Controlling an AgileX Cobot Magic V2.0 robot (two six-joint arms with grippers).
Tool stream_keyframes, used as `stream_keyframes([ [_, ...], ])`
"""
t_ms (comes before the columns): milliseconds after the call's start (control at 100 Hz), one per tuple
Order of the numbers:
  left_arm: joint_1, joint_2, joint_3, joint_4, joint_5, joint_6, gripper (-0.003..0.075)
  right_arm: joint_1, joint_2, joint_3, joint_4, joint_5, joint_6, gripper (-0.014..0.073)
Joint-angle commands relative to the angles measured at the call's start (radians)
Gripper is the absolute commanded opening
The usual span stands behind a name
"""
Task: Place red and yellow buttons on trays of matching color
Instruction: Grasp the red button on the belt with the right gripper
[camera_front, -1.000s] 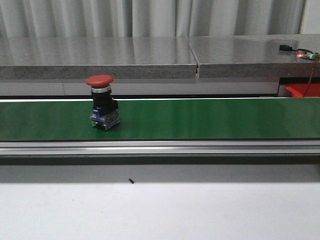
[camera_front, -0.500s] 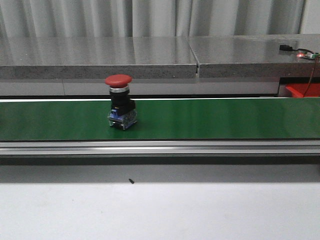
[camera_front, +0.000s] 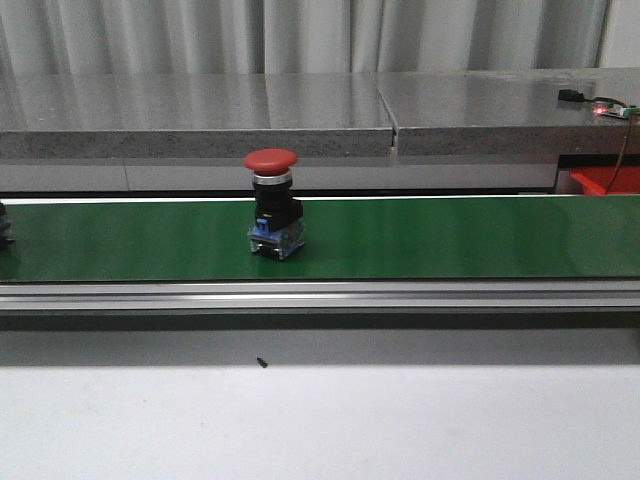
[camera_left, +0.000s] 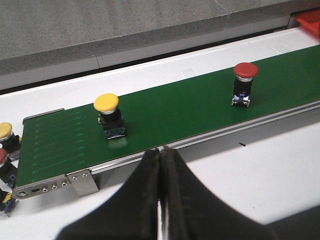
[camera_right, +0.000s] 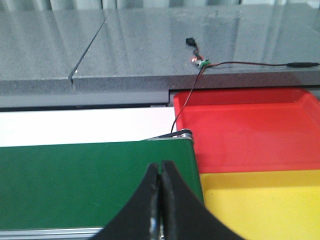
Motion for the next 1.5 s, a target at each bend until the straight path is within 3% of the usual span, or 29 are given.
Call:
stream_keyframes([
  [0,-0.008,0.014,-0.021,-0.015,-0.069,-0.008,-0.0019,0.018,0.095,-0.093,-0.003,-0.035,-0.017,-0.0056],
  [280,-0.008,0.014,-0.021,-0.015,-0.069,-0.008,-0.0019,0.125,0.365,-0.286,-0.003,0.132,-0.017,-0.0055],
  [380,-0.008,0.014,-0.021,-0.015,-0.069,-0.008,-0.0019,0.171,0.444,-0.344,-0.003,0.175,-0.017,-0.0011],
  [500,-0.008,0.014,-0.021,-0.015,-0.069,-0.008,-0.0019,0.230,0.541,-0.414,-0.003,0.222,-0.017,0.0155],
  [670,-0.008,0.014,-0.021,-0.015,-0.069,-0.008,-0.0019,0.335,0.656,-0.522,-0.003,0.301,-0.033,0.0502],
  [760,-0.008,0.014,-0.021,-0.015,-0.069,-0.008,-0.0019,0.383,0.724,-0.595,-0.003,0.375,-0.043,0.0587],
  [1120,-0.008,0.014,-0.021,-0.015,-0.069,-0.008,-0.0019,0.529,0.988,-0.880,0.090,0.628,-0.169,0.0591],
  [1490,-0.008,0.014,-0.021,-0.015,-0.069,-0.008,-0.0019,0.550,1.163,-0.949,0.129,0.571,-0.319,0.0591],
])
